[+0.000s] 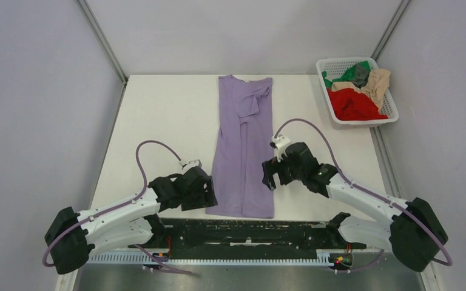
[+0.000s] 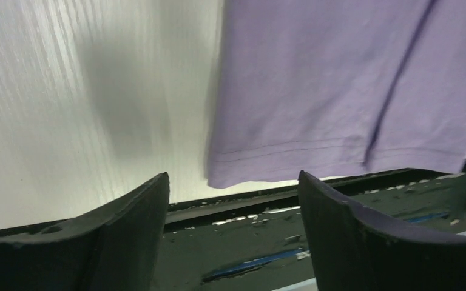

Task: Fold and stack the t-shirts
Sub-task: Rotate the tshirt 90 degrees, then grab the bottom of the folded rectangular tshirt with both arms, then fold the folded rectangular tshirt in 1/3 of the way, then grab one side of the 2/3 rectangular tshirt with both arms

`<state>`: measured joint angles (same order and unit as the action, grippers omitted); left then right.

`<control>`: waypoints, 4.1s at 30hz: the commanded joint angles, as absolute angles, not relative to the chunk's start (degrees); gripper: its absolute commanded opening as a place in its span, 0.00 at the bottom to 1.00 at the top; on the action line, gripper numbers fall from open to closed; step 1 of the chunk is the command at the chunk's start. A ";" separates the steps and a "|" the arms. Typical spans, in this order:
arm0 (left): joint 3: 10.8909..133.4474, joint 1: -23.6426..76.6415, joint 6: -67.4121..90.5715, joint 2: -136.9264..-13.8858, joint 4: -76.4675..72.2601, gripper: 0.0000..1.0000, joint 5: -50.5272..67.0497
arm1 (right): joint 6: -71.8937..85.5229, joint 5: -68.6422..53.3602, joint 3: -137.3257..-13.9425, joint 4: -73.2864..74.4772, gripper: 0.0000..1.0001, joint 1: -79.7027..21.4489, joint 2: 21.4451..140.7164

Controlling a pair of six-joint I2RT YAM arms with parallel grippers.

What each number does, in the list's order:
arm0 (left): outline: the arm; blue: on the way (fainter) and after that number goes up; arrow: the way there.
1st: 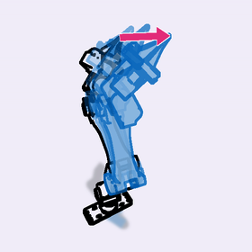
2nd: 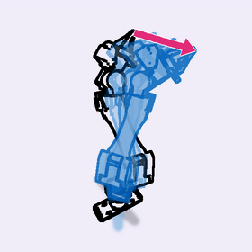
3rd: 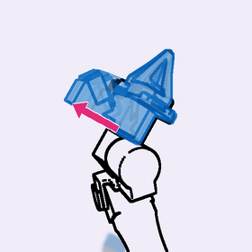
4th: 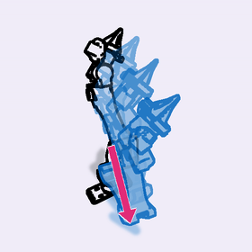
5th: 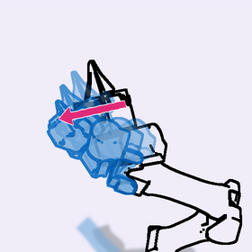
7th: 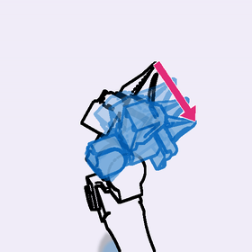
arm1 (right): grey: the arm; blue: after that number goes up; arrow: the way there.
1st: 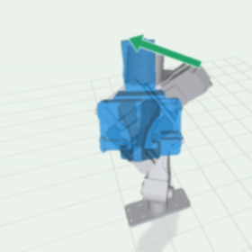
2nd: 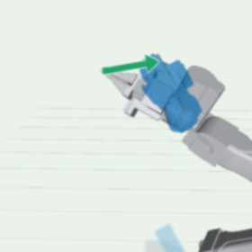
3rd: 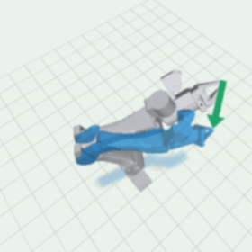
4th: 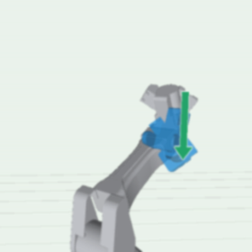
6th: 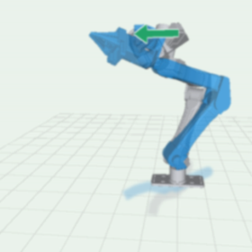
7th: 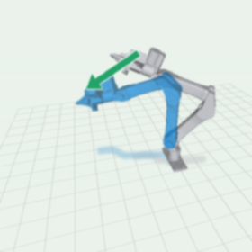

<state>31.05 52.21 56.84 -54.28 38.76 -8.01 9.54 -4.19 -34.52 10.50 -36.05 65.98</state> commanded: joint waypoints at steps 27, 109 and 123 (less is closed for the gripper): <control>18.72 52.90 64.25 -52.62 22.93 0.02 2.03 | 25.97 8.01 -13.21 9.47 0.41 -66.01 51.11; 59.35 23.38 45.23 -91.34 20.12 1.00 4.39 | 12.62 -8.61 -42.52 -3.11 0.97 -22.08 81.27; 45.72 25.30 49.66 -92.30 8.93 0.61 9.15 | 17.20 -3.93 -31.83 -5.11 0.67 -28.73 79.88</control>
